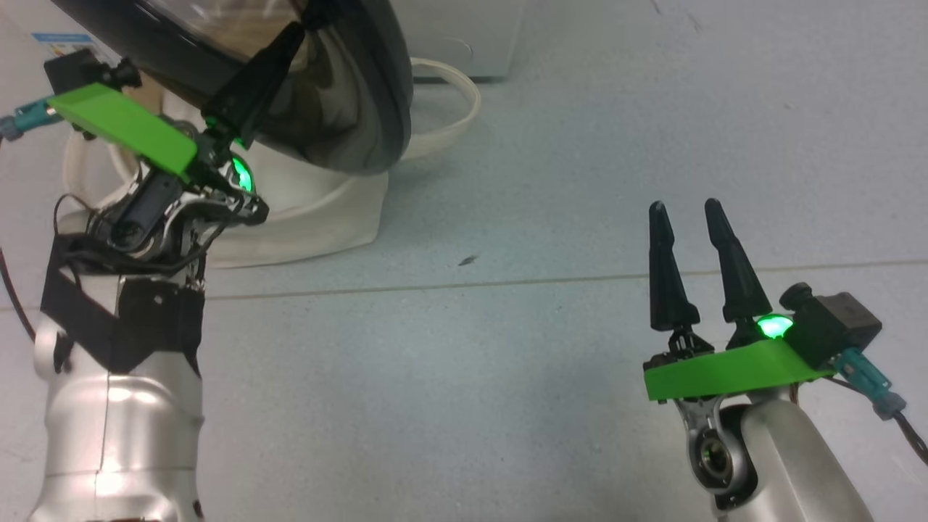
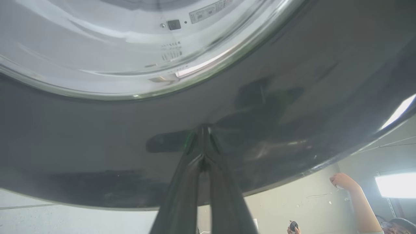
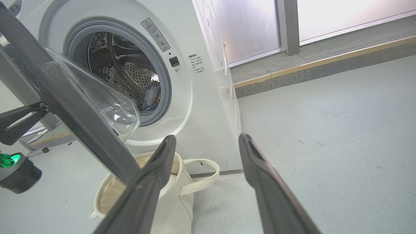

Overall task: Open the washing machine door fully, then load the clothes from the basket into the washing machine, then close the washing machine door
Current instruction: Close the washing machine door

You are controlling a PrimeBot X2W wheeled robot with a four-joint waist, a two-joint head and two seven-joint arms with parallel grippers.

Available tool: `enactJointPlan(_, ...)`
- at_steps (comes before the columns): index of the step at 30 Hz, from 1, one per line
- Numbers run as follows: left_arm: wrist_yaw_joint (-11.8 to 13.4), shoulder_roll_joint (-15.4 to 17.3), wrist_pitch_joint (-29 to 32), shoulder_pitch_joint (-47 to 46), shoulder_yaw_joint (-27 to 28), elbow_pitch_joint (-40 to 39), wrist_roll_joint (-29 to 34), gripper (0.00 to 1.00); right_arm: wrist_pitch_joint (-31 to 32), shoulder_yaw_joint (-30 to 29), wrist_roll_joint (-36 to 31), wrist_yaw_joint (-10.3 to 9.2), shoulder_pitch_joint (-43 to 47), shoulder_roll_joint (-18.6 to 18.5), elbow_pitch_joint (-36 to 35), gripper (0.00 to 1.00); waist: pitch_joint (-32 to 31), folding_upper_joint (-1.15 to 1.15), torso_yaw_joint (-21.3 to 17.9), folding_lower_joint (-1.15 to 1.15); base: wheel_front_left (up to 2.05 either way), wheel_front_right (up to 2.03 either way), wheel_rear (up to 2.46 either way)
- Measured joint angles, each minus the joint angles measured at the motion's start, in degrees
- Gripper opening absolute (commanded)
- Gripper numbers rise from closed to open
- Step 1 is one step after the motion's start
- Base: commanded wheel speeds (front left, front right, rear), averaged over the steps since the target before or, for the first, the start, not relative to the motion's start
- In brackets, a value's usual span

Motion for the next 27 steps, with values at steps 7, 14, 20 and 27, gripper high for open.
enactJointPlan(7,0.0,0.1,-3.7,-2.8,-0.8,0.2,1.9,0.0,0.0,-0.2,1.4,0.0,-2.1,0.0,-0.6,1.0,3.9,0.0,-2.6,-0.01,0.0,0.0,0.0)
enactJointPlan(14,0.0,0.1,-4.8,-4.7,-2.8,0.3,1.8,0.0,0.0,-0.9,1.3,0.0,-2.8,0.1,-1.0,1.0,6.7,0.0,-2.8,0.0,0.0,0.0,0.0)
enactJointPlan(20,0.0,0.9,-6.2,-1.8,-5.7,-2.5,2.6,0.0,0.0,-1.3,-0.1,0.0,-3.6,0.1,-0.6,1.0,5.4,0.0,-0.3,0.0,0.0,0.0,0.0)
enactJointPlan(27,0.0,6.0,-19.8,11.0,-14.7,-8.8,13.1,0.0,0.0,-1.6,-1.1,0.0,-3.1,0.1,0.2,1.0,0.5,0.0,2.9,-0.02,0.0,0.0,0.0)
